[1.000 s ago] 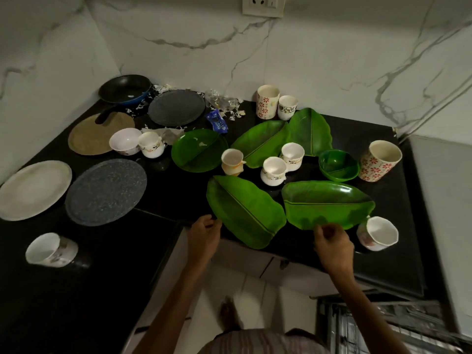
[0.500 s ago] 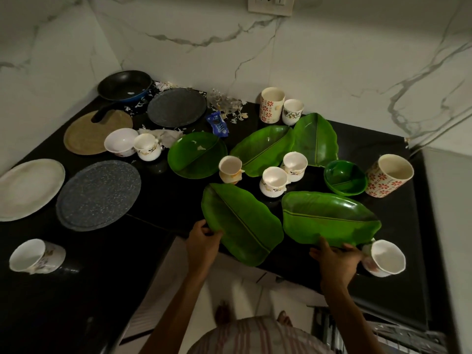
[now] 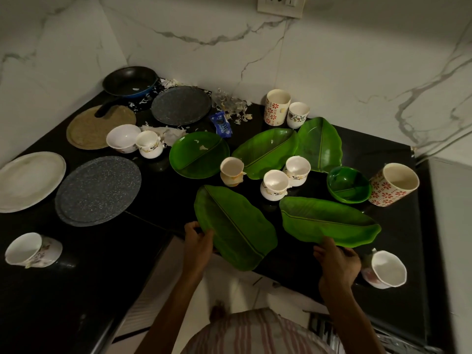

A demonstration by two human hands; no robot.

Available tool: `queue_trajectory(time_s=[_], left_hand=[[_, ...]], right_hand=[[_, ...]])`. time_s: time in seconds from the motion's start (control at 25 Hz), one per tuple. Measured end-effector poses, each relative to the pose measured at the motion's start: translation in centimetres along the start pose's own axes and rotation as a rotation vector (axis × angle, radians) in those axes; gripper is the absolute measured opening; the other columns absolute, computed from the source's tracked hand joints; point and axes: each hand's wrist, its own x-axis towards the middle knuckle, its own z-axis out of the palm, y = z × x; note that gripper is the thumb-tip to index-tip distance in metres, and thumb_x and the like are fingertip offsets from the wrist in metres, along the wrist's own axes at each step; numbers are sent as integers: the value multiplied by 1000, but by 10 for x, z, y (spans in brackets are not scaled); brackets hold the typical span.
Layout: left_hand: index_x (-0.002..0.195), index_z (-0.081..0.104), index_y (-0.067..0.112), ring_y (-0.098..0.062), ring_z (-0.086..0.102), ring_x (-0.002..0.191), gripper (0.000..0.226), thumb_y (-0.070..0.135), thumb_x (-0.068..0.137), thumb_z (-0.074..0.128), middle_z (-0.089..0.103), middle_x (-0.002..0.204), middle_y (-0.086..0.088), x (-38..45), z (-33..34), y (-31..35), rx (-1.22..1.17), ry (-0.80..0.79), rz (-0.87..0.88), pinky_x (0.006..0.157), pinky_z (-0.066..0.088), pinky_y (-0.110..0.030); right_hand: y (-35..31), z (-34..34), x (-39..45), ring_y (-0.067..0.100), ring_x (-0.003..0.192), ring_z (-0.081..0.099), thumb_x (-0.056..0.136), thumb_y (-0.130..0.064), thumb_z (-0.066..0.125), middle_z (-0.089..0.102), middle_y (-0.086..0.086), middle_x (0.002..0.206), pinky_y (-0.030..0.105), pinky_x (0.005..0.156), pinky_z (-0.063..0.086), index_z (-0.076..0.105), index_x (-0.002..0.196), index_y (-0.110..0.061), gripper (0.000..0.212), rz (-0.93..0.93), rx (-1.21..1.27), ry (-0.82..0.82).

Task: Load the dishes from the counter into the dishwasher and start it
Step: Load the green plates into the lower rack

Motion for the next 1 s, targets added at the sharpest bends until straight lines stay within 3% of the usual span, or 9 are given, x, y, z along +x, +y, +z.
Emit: queue_trajectory(time_s=[0.16,0.28,0.4,0.52,0.72,0.84,1.0], left_hand=[[119,36,19,-12,55,71,19,13,102,43,57,92,-5,-12,-5,2,2,3,70,57,43,-27],[130,37,22,-9,53,71,25,22,105,37,57,100,-7,-19,-14,10,69,-28,114,49,40,-16],[139,36,26,-11,57,80,34,28,105,35,56,117,-5,-18,-22,16,82,-68,135,55,43,-22],[138,35,31,-20,60,93,33,33,105,34,55,124,-7,-17,-24,19,61,-95,142,63,47,-29],[138,35,33,-12,57,92,32,32,105,33,54,121,-3,-27,-17,36,42,-174,123,60,43,-22],[136,36,36,-7,57,88,31,35,105,31,56,115,2,-35,-18,45,41,-213,149,53,40,-11],[134,41,36,-13,61,94,31,37,105,31,60,117,0,-36,-23,46,-51,-198,128,55,46,-16]], right_hand=[[-8,0,-12,7,49,56,94,-11,56,58,10,71,17,44,47,57,92,-4,7,-26,-63,-67],[-15,-10,-29,4,43,48,96,-11,51,48,8,61,19,42,44,52,76,-7,20,-126,-125,-83],[-25,-25,-54,3,39,37,97,-8,47,39,5,53,22,41,36,44,67,-7,31,-258,-182,-89],[-34,-31,-70,3,42,35,100,-8,47,38,2,50,19,41,31,44,68,-2,33,-339,-196,-203],[-36,-2,-75,24,58,46,100,-13,50,51,30,68,33,51,41,61,81,0,26,-363,-295,-539],[-34,17,-71,29,58,50,99,-17,52,55,31,70,46,51,44,62,81,1,27,-379,-357,-673],[-32,29,-66,35,57,54,96,-18,54,55,31,71,48,53,47,62,82,4,28,-389,-440,-790]])
